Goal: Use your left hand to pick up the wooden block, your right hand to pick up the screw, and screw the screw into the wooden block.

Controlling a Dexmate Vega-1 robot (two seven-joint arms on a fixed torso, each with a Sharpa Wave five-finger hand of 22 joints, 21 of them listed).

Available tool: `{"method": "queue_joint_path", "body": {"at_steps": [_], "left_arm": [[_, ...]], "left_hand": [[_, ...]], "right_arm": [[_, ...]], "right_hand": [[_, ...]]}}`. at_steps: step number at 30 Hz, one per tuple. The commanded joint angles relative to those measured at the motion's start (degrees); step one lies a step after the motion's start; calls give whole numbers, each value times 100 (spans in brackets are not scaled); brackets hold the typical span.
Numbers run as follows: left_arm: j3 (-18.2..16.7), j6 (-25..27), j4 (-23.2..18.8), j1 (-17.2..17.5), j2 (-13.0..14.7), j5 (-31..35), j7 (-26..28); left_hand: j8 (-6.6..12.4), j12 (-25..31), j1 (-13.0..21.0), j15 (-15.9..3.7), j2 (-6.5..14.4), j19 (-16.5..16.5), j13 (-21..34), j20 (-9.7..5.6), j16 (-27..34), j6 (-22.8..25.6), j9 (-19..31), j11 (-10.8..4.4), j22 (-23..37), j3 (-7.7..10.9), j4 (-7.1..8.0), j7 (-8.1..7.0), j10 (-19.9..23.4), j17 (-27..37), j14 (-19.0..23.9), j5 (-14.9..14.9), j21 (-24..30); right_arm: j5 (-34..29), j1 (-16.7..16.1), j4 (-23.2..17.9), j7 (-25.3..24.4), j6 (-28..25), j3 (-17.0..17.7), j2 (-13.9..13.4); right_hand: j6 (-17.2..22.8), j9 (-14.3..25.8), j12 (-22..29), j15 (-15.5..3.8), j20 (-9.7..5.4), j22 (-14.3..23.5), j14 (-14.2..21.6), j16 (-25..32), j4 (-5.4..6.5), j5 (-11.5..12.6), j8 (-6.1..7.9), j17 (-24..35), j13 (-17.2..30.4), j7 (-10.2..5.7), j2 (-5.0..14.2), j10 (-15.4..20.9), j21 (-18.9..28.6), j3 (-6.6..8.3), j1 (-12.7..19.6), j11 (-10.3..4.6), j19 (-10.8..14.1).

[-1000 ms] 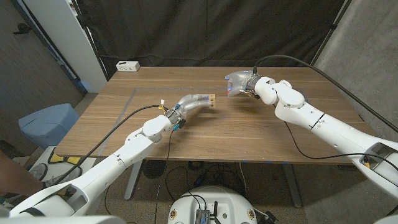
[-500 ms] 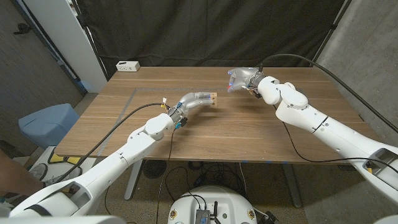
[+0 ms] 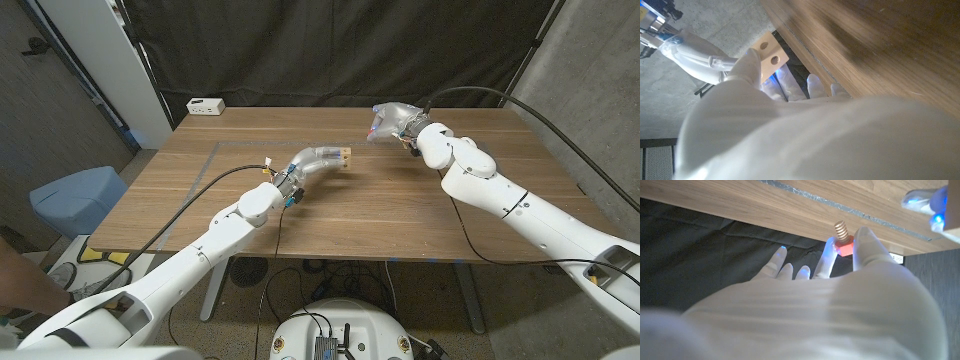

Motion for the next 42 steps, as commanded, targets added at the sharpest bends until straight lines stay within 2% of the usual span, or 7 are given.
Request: {"method": "queue_joint_path", "body": {"at_steps": [1, 3, 8, 20, 29, 42], "left_arm": [[98, 97, -69, -14, -44, 311, 206], [118, 107, -55, -34, -69, 328, 203], [155, 86, 29, -83, -151, 328, 184], [227, 10, 222, -177, -326, 323, 163], [253, -150, 387, -213, -470, 308, 193], [327, -254, 532, -296, -624, 382, 239]], "left_hand": [[32, -18, 24, -337, 41, -27, 12, -9, -11, 89, 16, 0, 26, -17, 0, 4, 64, 14, 21, 26, -8], [31, -19, 25, -344, 42, -27, 13, -10, -12, 90, 16, 0, 26, -18, -2, 3, 66, 14, 18, 27, -8], [30, -22, 26, -344, 45, -28, 15, -8, -13, 91, 16, 0, 26, -19, -3, 3, 68, 13, 18, 28, -8], [26, -29, 27, -345, 50, -21, 20, -6, -9, 93, 16, 0, 26, -24, -6, 2, 74, 13, 28, 29, -4], [25, -33, 30, -343, 54, -12, 23, -6, -7, 97, 16, 0, 26, -26, -9, 3, 79, 13, 36, 31, 0], [25, -39, 33, -342, 62, -10, 29, 0, -7, 108, 16, 0, 26, -30, -11, 4, 88, 12, 39, 33, 1]], "right_arm": [[465, -179, -266, -536, -477, 182, 119], [557, -214, -313, -631, -550, 216, 132], [830, -344, -423, -911, -634, 340, 145], [1527, -714, -582, -1594, -402, 624, 156], [1834, -1023, -605, -2385, -198, 767, 397], [2067, -1370, -704, -3196, 48, 873, 631]], "right_hand": [[30, -4, 11, -423, -302, 13, 60, 30, 16, 0, 32, 26, 18, 58, 26, 30, 2, 29, -51, 53, 46], [31, -22, 9, -413, -295, 13, 62, 28, 19, -3, 25, 27, 18, 70, 31, 35, 0, 31, -58, 112, 48], [29, -58, 2, -387, -269, 13, 71, 28, 26, -12, 10, 29, 18, 96, 36, 37, -3, 30, -81, 128, 49], [30, -119, 3, -374, -265, 13, 94, 29, 38, -25, -13, 31, 18, 128, 56, 69, -6, 31, -115, 172, 53], [70, -163, 10, -390, -262, 14, 140, 41, 35, -32, -14, 31, 18, 162, 84, 110, 5, 45, -112, 223, 87], [94, -228, 18, -410, -277, 16, 209, 56, 33, -56, -27, 28, 19, 199, 105, 169, 15, 38, -128, 249, 137]]}}
